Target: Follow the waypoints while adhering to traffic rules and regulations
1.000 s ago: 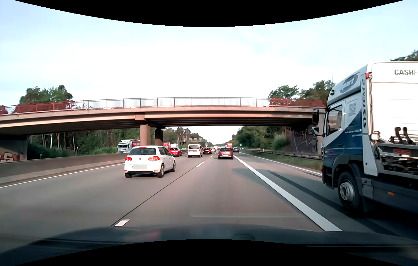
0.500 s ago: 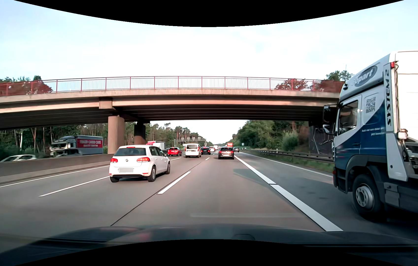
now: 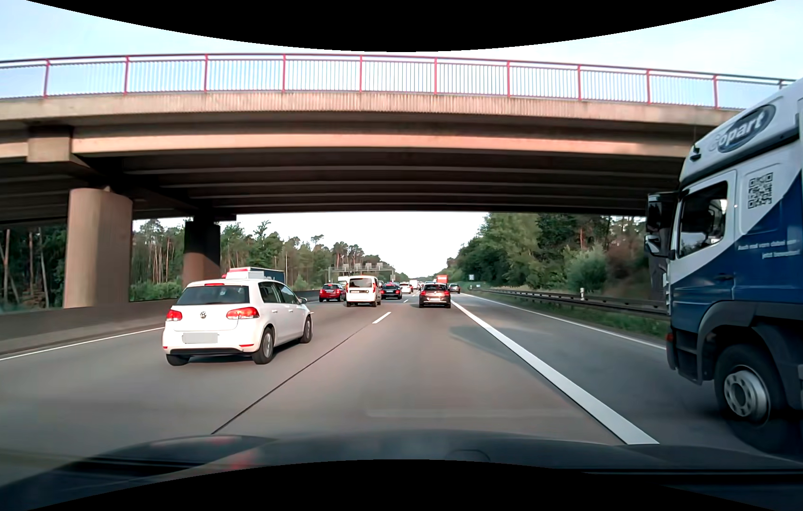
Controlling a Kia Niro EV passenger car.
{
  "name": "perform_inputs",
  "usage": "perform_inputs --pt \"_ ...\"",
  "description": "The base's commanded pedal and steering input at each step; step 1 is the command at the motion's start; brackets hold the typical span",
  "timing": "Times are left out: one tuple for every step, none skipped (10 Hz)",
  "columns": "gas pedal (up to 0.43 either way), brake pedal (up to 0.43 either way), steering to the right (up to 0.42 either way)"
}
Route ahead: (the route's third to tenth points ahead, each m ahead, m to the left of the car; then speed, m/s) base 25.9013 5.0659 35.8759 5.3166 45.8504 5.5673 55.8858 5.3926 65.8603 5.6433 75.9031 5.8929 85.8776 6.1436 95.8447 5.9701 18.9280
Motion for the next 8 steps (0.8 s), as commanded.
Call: perform_inputs --pt "0.000 0.012 -0.004" --pt "0.000 0.018 -0.004" --pt "0.000 0.024 -0.004" --pt "0.000 0.037 -0.004" --pt "0.000 0.049 -0.004" --pt "0.000 0.055 -0.004" --pt "0.000 0.055 -0.004" --pt "0.000 0.061 -0.004"
